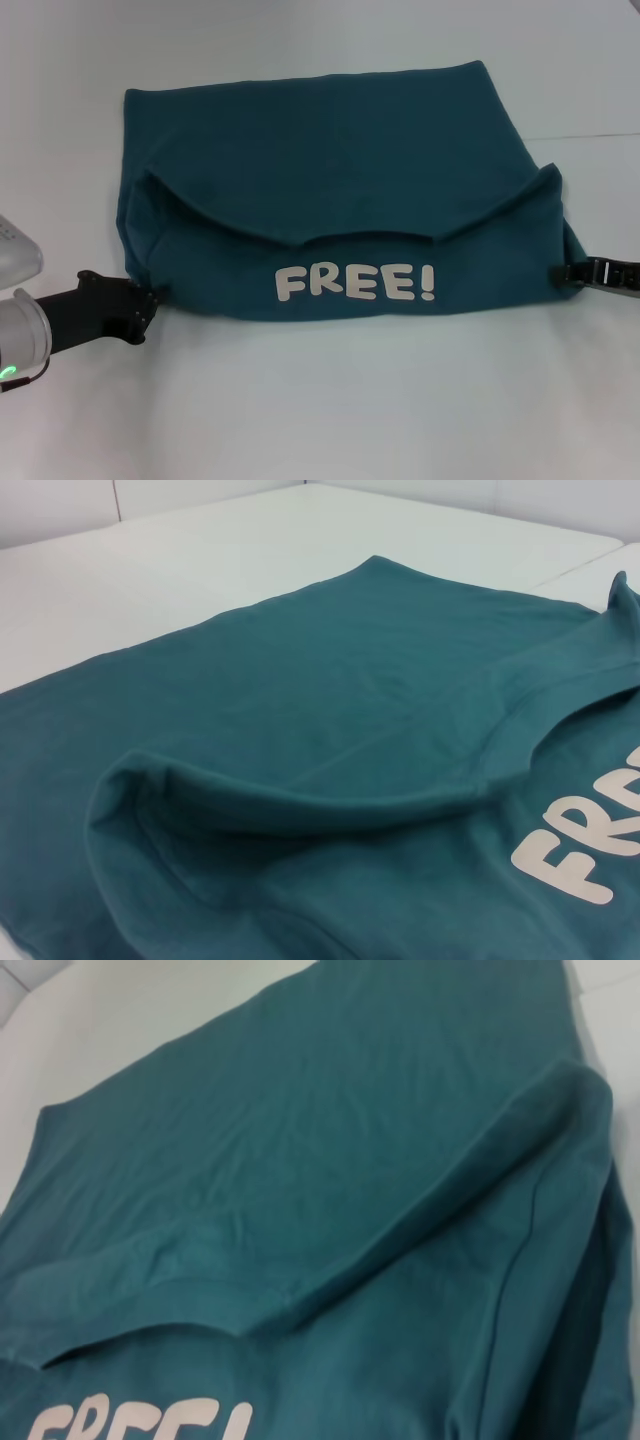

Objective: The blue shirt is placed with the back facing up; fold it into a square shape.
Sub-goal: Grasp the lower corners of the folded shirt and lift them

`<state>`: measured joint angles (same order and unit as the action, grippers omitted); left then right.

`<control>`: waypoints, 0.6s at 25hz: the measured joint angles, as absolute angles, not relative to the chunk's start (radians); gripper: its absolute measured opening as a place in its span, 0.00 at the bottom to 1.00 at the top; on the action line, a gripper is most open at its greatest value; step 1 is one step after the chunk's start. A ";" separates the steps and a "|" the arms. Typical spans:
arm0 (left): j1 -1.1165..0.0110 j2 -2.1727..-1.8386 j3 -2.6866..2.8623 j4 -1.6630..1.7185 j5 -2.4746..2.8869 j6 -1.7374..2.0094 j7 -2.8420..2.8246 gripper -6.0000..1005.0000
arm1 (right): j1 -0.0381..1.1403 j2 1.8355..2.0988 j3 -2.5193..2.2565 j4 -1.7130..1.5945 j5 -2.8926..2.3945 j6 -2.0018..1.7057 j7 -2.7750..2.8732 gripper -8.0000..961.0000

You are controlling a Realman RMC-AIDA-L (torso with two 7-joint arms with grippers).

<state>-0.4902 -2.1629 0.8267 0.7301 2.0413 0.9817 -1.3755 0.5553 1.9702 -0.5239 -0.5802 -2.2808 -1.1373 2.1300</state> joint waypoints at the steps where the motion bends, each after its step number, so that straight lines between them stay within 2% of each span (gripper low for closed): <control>1: -0.490 -2.163 0.827 0.730 2.040 0.982 -1.382 0.01 | 0.553 1.970 -0.522 -0.581 -2.276 -1.141 2.123 0.38; 5: -0.490 -2.163 0.827 0.730 2.040 0.982 -1.389 0.01 | 0.548 1.971 -0.520 -0.581 -2.269 -1.145 2.108 0.18; 10: -0.485 -2.163 0.814 0.731 2.038 0.990 -1.412 0.01 | 0.532 1.977 -0.519 -0.581 -2.245 -1.147 2.073 0.04; 15: -0.458 -2.165 0.764 0.781 2.031 1.089 -1.493 0.01 | 0.469 1.980 -0.518 -0.583 -2.134 -1.199 1.964 0.04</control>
<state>-0.4576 -2.1645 0.7645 0.7813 2.0314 1.0889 -1.4926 0.4694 1.9800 -0.5182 -0.5833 -2.1340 -1.1992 1.9639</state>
